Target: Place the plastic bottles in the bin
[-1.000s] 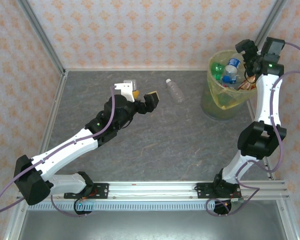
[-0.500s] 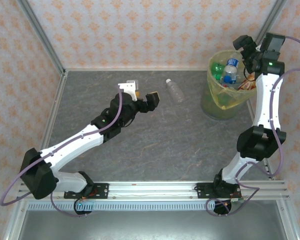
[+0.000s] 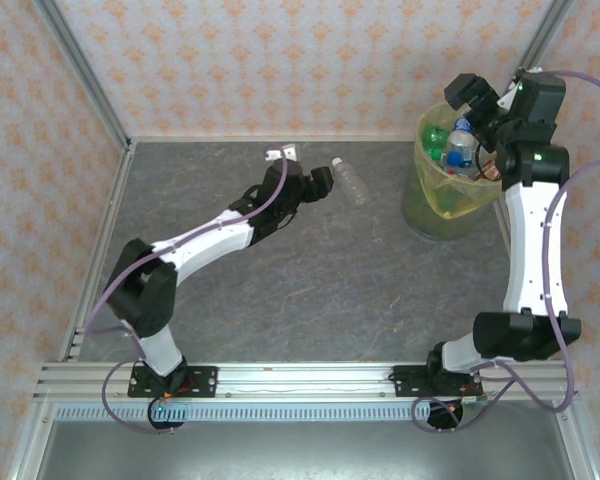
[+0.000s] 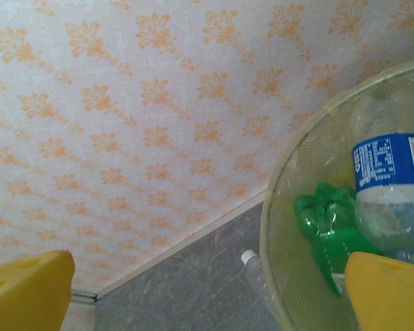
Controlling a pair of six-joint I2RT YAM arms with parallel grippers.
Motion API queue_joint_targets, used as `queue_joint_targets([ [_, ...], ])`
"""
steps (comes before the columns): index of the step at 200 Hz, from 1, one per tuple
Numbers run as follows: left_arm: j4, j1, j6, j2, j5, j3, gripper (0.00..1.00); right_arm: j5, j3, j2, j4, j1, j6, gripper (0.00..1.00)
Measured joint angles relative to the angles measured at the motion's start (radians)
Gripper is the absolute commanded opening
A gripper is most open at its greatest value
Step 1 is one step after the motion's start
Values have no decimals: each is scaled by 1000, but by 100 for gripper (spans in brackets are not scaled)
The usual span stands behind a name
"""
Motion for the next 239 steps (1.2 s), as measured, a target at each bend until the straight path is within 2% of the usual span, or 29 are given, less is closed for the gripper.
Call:
queue_joint_targets([
  [30,-40,0,-40,160,18,154,77,0,-67,-80,1,4,-1,100],
  [71,-111,0,-96,385,22,374,83,2,-111,-150,-1,9,-15,100],
  [130,-164,0,-154,610,22,627,89,3,-163,-222,-12,11,-27,100],
  [157,-151,0,-187,663,22,664,91,2,-182,-232,-15,11,-27,100],
  [239,-112,-9,-276,779,46,726,89,-23,-233,-270,-15,13,-26,100],
])
